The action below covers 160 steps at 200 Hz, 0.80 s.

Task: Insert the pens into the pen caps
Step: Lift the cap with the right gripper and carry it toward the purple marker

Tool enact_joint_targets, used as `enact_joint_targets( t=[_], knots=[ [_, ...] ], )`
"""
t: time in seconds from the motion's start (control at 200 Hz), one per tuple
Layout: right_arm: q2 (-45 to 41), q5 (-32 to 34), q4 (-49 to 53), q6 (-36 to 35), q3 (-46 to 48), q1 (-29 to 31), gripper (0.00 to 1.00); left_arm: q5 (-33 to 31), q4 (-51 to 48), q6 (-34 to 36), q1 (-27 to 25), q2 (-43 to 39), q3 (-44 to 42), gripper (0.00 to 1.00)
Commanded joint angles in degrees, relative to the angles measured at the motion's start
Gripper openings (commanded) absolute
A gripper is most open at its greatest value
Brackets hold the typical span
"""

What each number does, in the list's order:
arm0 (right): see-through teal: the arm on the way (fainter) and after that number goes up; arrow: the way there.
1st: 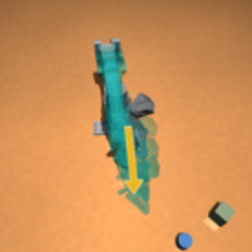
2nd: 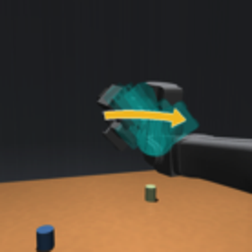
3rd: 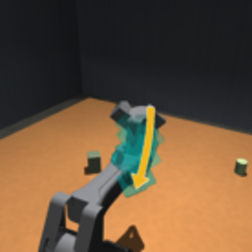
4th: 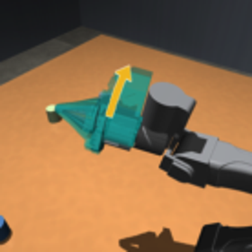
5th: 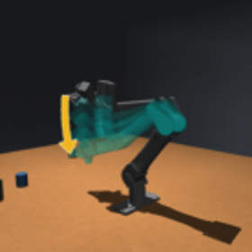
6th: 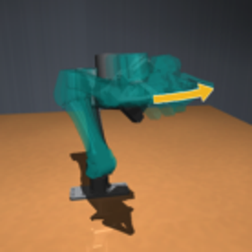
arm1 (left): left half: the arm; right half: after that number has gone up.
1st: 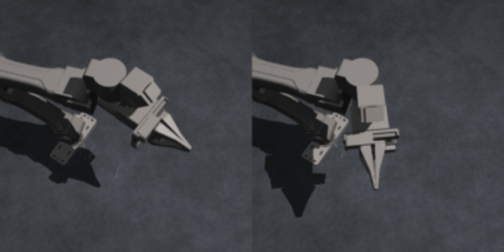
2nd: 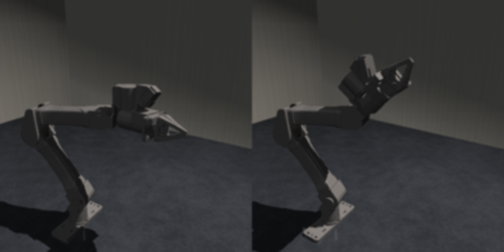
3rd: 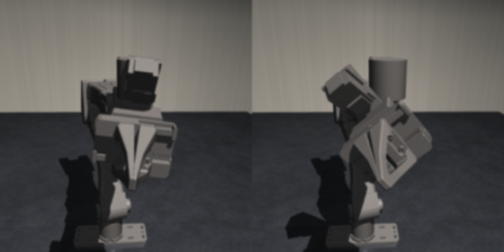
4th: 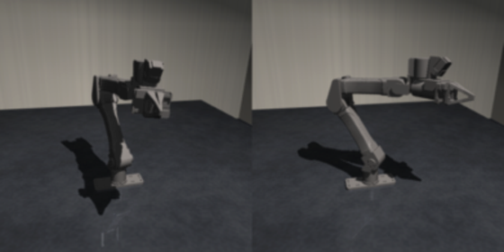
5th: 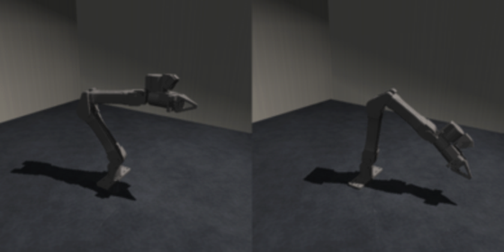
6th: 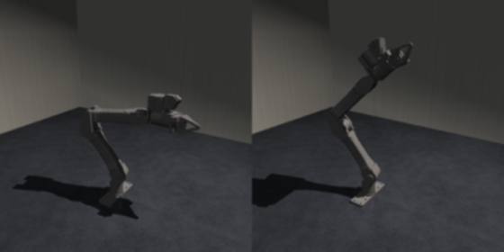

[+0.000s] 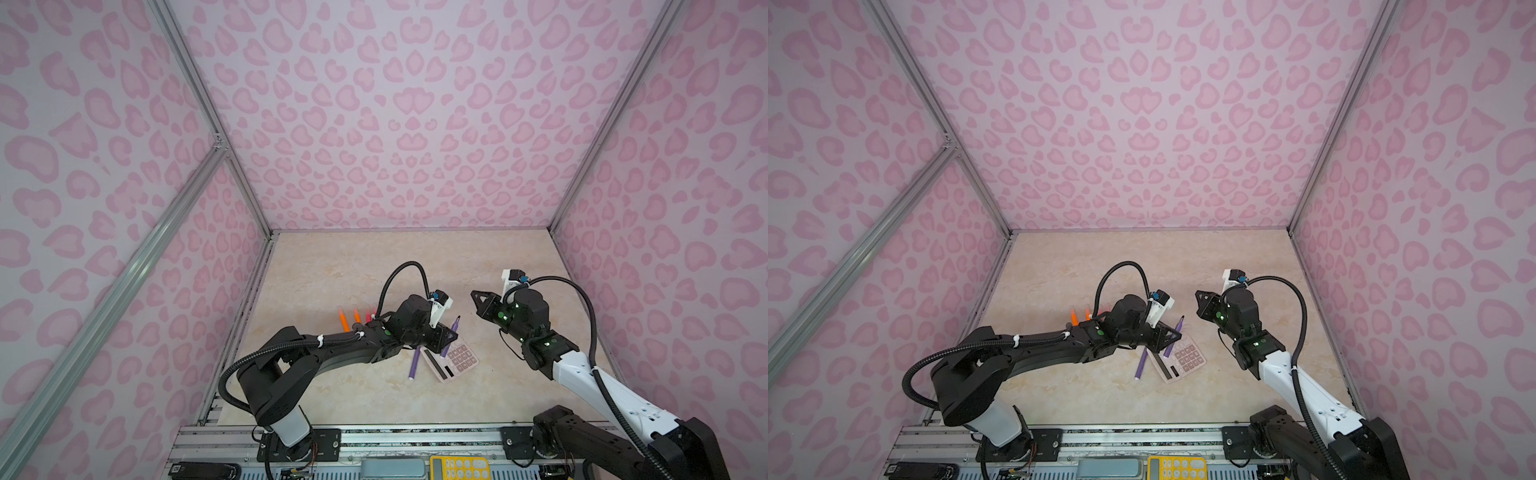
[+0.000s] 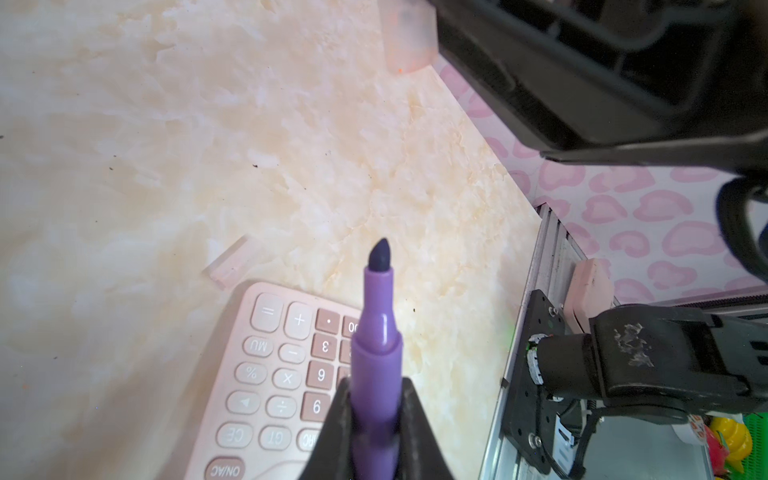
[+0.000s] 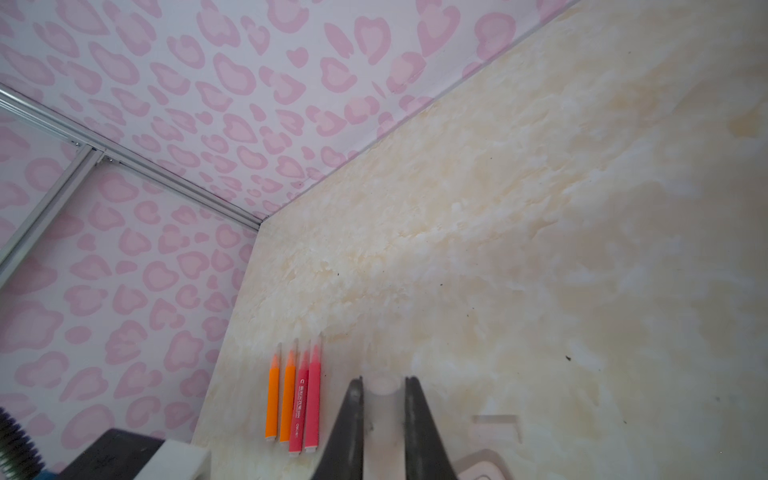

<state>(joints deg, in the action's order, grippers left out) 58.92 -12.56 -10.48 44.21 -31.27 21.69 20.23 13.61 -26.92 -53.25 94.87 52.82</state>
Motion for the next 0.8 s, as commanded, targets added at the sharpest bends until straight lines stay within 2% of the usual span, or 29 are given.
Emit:
enact_joint_targets(
  t=[0.0,0.24,0.39,0.585,0.795],
  knots=[
    [0.47,-2.86,-3.70,-0.06,-0.28,0.69,0.00,1.31,1.74,-0.13,-0.05,0.15,0.69,0.04],
    [3.33,-1.44,-3.52,-0.61,-1.34,4.29,0.00,-0.20,0.77,0.28,-0.10,0.01,0.89,0.04],
    [4.09,1.92,-2.39,-1.56,-1.71,7.23,0.00,-4.65,-0.82,0.37,-0.01,-1.14,0.29,0.04],
    [5.09,2.98,-1.92,-1.67,-2.11,8.51,0.00,-8.29,-2.18,0.39,0.16,-2.08,0.06,0.04],
    [7.43,2.47,-2.07,-1.40,-2.80,9.26,0.00,-8.89,-2.12,0.68,0.26,-2.69,-0.32,0.04]
  ],
)
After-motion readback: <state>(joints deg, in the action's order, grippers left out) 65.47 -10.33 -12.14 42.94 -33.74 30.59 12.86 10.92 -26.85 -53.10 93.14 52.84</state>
